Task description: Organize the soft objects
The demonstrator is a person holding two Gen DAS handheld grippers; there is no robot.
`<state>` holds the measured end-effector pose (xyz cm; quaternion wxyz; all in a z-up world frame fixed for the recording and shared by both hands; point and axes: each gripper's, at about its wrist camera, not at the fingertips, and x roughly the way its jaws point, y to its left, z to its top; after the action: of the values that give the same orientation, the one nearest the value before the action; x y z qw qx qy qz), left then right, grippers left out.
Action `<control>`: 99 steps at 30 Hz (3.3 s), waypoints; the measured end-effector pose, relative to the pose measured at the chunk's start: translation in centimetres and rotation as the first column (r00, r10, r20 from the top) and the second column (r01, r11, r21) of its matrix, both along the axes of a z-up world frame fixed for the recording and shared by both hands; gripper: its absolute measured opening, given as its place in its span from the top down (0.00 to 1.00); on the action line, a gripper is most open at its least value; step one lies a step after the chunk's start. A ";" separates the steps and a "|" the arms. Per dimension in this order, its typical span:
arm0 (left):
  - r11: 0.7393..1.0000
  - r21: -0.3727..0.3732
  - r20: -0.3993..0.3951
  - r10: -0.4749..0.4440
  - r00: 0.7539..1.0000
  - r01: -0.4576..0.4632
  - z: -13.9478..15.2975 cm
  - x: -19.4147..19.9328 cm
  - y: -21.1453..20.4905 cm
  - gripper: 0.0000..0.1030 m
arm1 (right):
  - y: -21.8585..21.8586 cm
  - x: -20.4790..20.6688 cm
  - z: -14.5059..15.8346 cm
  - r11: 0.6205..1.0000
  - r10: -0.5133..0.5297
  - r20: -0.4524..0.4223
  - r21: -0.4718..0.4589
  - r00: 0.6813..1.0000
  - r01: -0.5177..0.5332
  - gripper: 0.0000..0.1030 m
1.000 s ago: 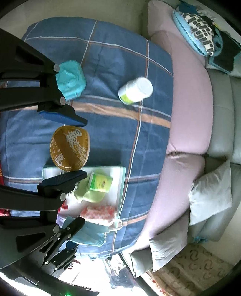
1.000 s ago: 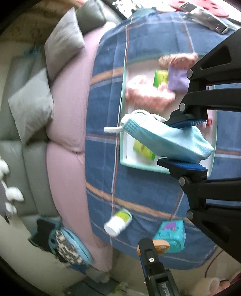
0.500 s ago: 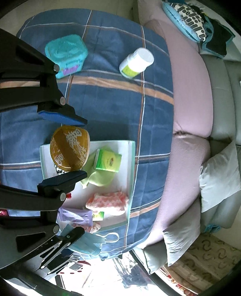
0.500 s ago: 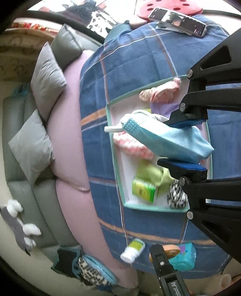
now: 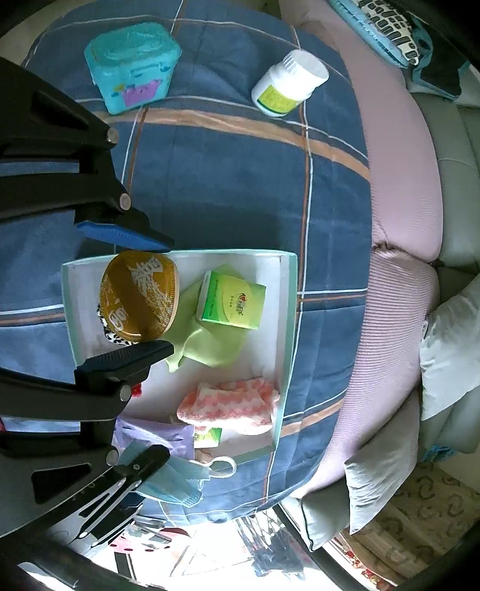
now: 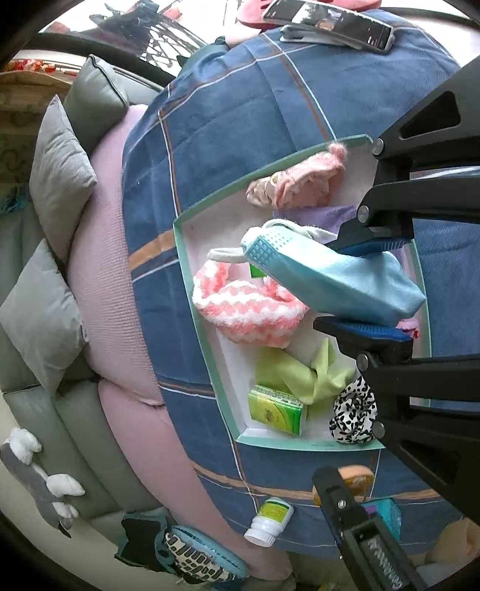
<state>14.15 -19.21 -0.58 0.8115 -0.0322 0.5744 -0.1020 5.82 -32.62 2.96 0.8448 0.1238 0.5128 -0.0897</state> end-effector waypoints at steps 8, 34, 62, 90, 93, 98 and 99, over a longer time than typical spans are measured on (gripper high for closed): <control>1.000 0.003 0.002 -0.013 1.000 0.013 -2.0 0.6 -0.5 0.51 | 0.8 0.9 -0.8 1.000 0.024 -0.016 -0.019 1.000 -0.024 0.68; 0.996 -0.002 -0.039 -0.090 0.995 0.090 -4.8 0.9 -2.8 0.51 | 0.4 2.1 -4.0 0.998 0.038 -0.111 -0.036 0.993 -0.042 0.67; 0.998 -0.042 0.064 -0.044 0.997 0.047 -1.2 0.3 -0.2 0.16 | -0.8 0.7 -0.3 1.000 -0.001 0.010 -0.016 1.000 0.001 0.25; 1.000 0.000 0.037 0.031 0.999 -0.031 -2.8 0.6 2.1 0.15 | -1.4 0.4 -1.9 0.996 -0.010 -0.035 -0.090 0.999 0.006 0.00; 0.999 -0.003 0.043 0.039 0.998 -0.039 -2.6 0.1 2.6 0.15 | -1.2 0.1 -1.9 0.995 -0.006 -0.037 -0.096 0.999 0.002 0.00; 0.999 0.006 0.058 0.048 0.997 -0.049 -2.1 -1.5 3.5 0.15 | -0.6 -1.1 -1.9 0.994 0.014 -0.038 -0.103 0.999 -0.018 0.00; 0.999 0.004 0.063 0.050 0.997 -0.050 -1.9 -2.1 3.7 0.15 | -0.4 -1.4 -1.9 0.994 0.018 -0.040 -0.104 0.999 -0.022 0.00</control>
<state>12.09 -15.53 -2.52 0.8316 -0.0410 0.5479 -0.0811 4.47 -33.07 1.05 0.8408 0.0726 0.5249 -0.1105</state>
